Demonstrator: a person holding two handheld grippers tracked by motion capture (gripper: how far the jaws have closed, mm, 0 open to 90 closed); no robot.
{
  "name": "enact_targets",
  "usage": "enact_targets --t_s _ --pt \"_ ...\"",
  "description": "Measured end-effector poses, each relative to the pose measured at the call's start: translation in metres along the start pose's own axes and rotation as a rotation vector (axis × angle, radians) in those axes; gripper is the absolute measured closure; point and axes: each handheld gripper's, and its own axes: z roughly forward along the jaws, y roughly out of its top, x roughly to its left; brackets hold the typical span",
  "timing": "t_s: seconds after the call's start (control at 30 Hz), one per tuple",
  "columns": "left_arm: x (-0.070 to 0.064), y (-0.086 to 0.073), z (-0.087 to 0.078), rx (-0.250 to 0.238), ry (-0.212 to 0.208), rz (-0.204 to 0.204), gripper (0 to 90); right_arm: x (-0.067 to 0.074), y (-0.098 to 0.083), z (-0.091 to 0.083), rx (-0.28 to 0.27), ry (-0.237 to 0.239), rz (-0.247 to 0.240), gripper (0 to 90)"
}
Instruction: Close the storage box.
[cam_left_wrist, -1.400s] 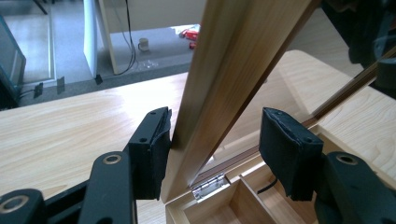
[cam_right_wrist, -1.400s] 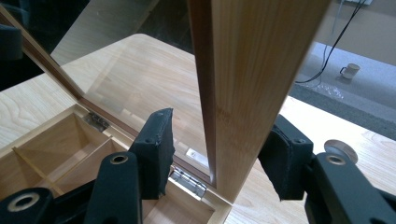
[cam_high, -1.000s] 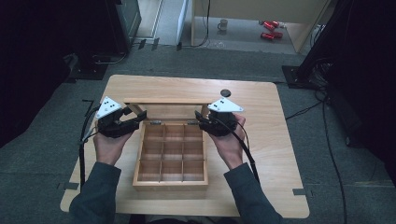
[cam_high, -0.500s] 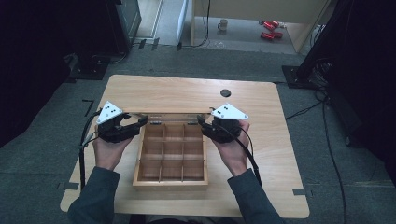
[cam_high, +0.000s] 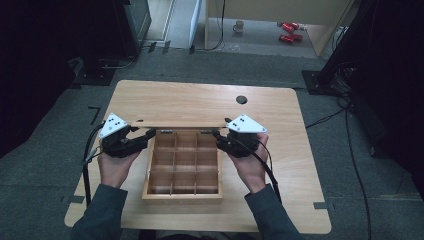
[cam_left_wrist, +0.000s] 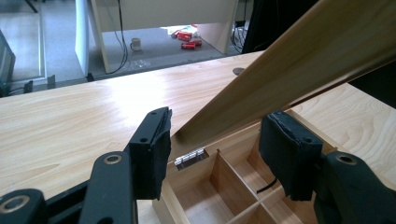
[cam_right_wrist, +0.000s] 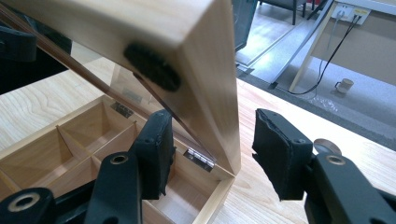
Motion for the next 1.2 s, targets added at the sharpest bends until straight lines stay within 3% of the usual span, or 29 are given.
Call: enact_targets --t_s 0.5,1.2 --pt "-0.006 -0.001 -0.026 -0.018 -0.007 0.027 45.3 0.004 -0.006 -0.004 0.008 0.001 -0.009 48.1" --pt "-0.013 -0.009 -0.046 -0.014 -0.002 0.083 64.8 0.008 -0.014 -0.009 0.014 0.011 -0.011 47.4"
